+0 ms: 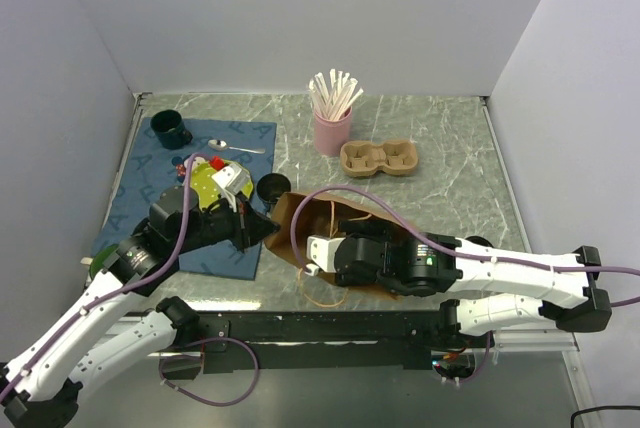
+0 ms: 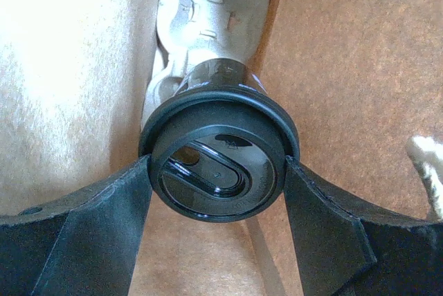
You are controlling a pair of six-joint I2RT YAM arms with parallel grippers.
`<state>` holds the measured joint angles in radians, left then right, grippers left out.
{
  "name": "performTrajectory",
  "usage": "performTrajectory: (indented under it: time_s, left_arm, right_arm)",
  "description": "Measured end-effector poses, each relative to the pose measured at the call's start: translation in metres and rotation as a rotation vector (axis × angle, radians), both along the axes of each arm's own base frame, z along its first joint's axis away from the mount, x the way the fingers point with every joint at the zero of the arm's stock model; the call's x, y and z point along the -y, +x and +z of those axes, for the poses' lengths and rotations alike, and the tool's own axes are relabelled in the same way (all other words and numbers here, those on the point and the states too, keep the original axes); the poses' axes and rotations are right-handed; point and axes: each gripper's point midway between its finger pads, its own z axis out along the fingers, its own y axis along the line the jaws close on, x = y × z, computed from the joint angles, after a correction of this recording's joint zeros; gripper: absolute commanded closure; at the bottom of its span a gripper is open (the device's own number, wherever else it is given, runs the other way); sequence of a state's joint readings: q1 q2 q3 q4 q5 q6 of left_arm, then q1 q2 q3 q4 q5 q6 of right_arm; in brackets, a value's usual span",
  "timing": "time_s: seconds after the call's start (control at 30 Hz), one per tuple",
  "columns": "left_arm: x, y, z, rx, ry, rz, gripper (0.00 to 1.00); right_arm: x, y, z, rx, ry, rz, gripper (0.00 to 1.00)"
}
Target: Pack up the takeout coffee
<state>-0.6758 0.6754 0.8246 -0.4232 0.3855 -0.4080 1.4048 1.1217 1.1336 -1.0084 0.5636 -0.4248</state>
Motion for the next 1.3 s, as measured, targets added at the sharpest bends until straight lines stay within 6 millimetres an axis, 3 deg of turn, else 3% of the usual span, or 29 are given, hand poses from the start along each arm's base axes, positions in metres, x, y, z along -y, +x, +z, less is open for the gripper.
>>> performTrajectory:
  time_s: [0.43,0.97,1.3]
  left_arm:
    - [-0.001,0.002,-0.001,-0.017,-0.003,0.025,0.95]
    - [0.012,-0.038,-0.012,-0.057,-0.108,-0.177,0.92]
    - [0.015,-0.051,-0.013,-0.053,-0.105,-0.241,0.87]
  right_arm:
    - [0.03,-0.007,0.004,-0.024,0.034,-0.049,0.46]
    - [0.014,0.001,-0.02,-0.005,-0.062,-0.061,0.45]
    - [0.03,0.013,-0.042,0.007,-0.058,-0.119,0.45]
